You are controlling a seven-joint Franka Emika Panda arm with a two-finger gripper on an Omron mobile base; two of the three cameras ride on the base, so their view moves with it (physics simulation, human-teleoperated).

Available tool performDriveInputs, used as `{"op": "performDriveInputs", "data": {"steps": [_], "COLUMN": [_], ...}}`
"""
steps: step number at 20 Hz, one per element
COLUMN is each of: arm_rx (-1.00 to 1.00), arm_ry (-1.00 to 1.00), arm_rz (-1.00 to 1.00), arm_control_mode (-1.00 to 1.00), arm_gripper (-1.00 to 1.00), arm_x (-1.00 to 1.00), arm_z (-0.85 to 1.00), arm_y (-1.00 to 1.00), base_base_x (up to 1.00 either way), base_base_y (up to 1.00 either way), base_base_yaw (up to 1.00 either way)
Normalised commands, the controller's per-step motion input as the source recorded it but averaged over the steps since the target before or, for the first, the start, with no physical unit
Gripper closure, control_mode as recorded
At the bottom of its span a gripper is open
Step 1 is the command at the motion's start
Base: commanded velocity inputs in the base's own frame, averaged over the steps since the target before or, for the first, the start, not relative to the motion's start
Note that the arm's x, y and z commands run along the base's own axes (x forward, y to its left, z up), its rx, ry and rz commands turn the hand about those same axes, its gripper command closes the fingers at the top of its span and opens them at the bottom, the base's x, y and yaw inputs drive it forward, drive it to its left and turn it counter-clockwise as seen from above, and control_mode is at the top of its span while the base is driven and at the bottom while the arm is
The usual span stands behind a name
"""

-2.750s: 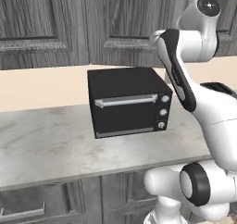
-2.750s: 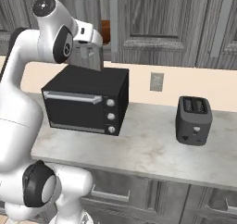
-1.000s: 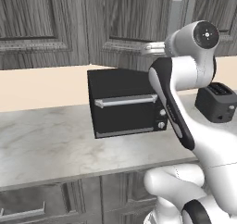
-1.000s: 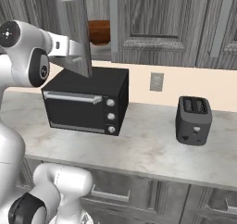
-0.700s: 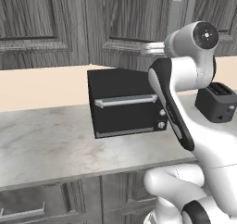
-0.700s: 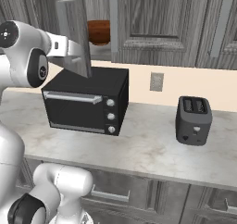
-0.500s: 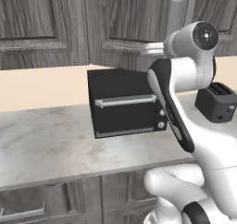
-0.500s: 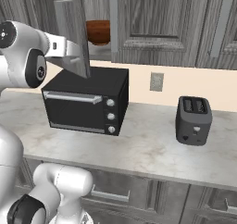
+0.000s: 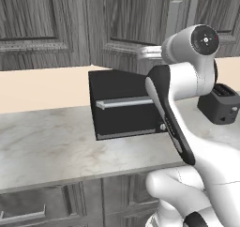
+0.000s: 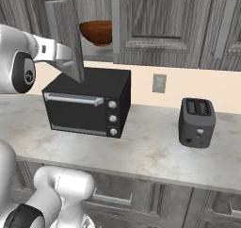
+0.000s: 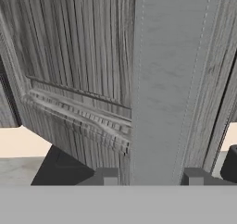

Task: Move the bowls from the cabinet to the plates on the dining table.

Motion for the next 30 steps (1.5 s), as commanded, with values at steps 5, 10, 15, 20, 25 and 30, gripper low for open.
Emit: {"op": "performDriveInputs", "data": {"steps": [5,10,15,20,25,30], "arm_rx": [0.00,-0.01,0.00,0.00,0.00,0.00], "arm_ry": [0.00,0.00,0.00,0.00,0.00,0.00], "arm_rz": [0.00,0.00,0.00,0.00,0.00,0.00], "arm_control_mode": [-1.00,-1.00,-1.00,-1.00,-1.00,-1.00], "arm_gripper": [1.00,1.00,1.00,1.00,1.00,-1.00], "arm_x": [-0.17,-0.15,-0.12,-0.08,0.00,0.00], "arm_z": [0.01,0.00,0.00,0.00,0.00,0.00], "arm_y": [0.64,0.71,0.63,0.45,0.00,0.00], "base_base_x": [0.00,0.00,0.00,0.00,0.00,0.00], "base_base_y": [0.00,0.00,0.00,0.00,0.00,0.00], "base_base_yaw": [0.00,0.00,0.00,0.00,0.00,0.00]}}
